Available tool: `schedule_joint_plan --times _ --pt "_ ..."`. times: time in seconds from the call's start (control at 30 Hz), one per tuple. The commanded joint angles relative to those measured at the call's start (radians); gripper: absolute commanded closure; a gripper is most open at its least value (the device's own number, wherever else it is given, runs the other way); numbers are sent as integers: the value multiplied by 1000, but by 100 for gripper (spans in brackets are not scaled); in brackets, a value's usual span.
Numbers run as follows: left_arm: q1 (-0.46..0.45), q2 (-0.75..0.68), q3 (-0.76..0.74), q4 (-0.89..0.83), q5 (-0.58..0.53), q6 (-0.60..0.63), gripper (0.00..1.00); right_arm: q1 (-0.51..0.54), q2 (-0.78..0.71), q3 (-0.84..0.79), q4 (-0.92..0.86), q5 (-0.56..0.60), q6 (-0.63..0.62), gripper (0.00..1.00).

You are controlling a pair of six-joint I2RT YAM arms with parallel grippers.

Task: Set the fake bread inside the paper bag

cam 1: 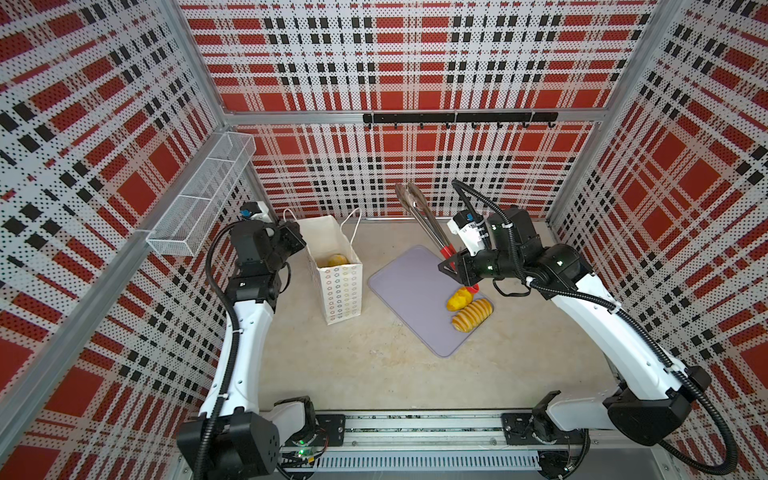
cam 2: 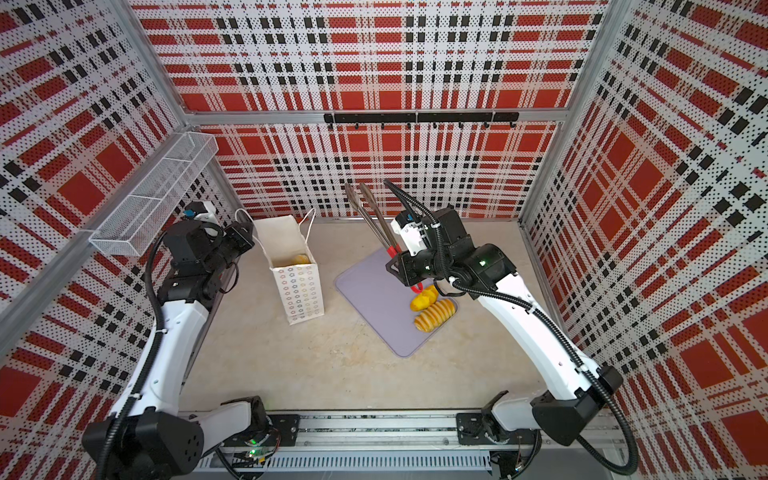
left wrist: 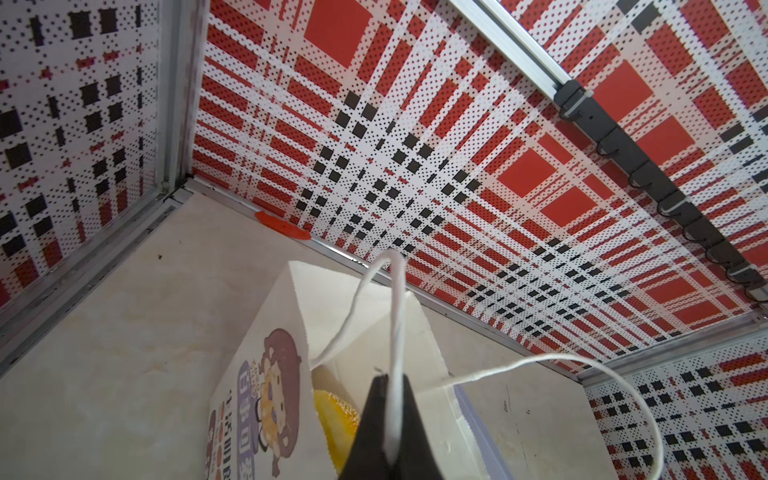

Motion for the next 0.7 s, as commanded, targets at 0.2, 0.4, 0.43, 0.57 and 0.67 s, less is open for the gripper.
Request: schedule_joint_plan --times 0.2,0.4,0.43,0.57,0.67 --pt "-65 146 174 128 10 32 100 -27 -45 -19 45 17 25 74" --pt "-82 245 292 169 30 32 100 -48 -56 -21 16 30 31 74" --pt "-91 266 311 174 38 30 100 -53 -57 -23 9 35 33 74" --pt "-145 337 393 185 47 47 100 -64 -68 -37 2 47 41 74" --pt "-171 390 458 188 49 47 100 -70 -81 -57 8 54 53 74"
